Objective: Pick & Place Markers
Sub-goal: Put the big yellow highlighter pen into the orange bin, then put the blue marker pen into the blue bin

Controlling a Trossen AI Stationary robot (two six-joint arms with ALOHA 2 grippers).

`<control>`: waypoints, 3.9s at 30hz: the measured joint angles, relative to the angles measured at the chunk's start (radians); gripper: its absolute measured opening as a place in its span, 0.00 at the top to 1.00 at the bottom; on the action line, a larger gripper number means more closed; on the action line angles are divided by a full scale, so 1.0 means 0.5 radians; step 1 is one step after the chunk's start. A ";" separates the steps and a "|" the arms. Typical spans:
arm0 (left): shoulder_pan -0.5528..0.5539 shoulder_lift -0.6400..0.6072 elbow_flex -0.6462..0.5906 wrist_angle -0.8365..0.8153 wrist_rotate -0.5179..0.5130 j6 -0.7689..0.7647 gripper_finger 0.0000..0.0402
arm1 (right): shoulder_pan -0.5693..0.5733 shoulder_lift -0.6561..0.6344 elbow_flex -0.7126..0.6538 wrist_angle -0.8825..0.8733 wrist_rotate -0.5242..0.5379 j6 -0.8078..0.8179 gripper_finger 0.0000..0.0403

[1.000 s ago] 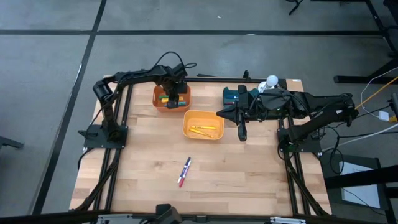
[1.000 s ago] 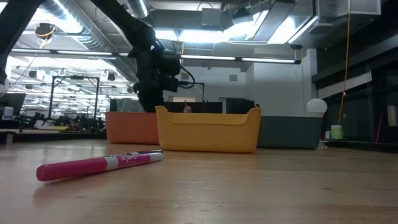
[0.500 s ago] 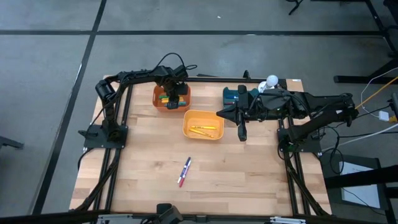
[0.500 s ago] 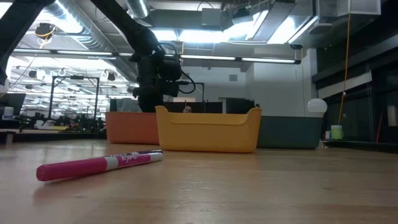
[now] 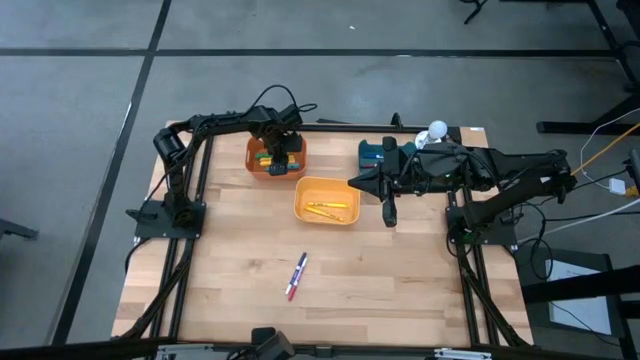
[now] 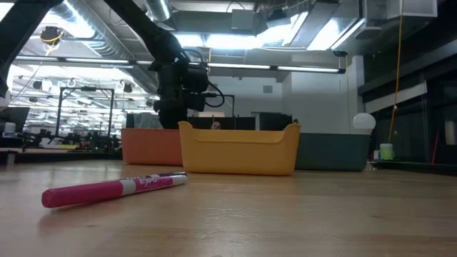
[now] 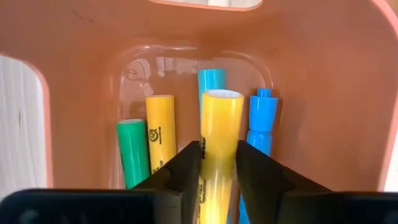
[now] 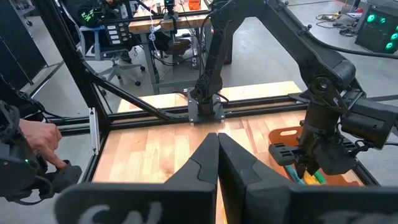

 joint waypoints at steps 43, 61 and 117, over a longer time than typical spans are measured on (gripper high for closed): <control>-0.004 -0.014 0.001 -0.126 -0.126 -0.215 1.00 | 0.000 0.000 0.000 0.000 0.001 0.003 0.99; -0.040 -0.483 0.004 -0.223 -0.119 -0.417 1.00 | 0.000 0.001 0.000 0.002 -0.056 -0.043 0.99; -1.444 -1.062 0.004 0.133 -0.468 -1.699 1.00 | 0.002 -0.618 -0.347 -0.402 -0.198 -0.238 1.00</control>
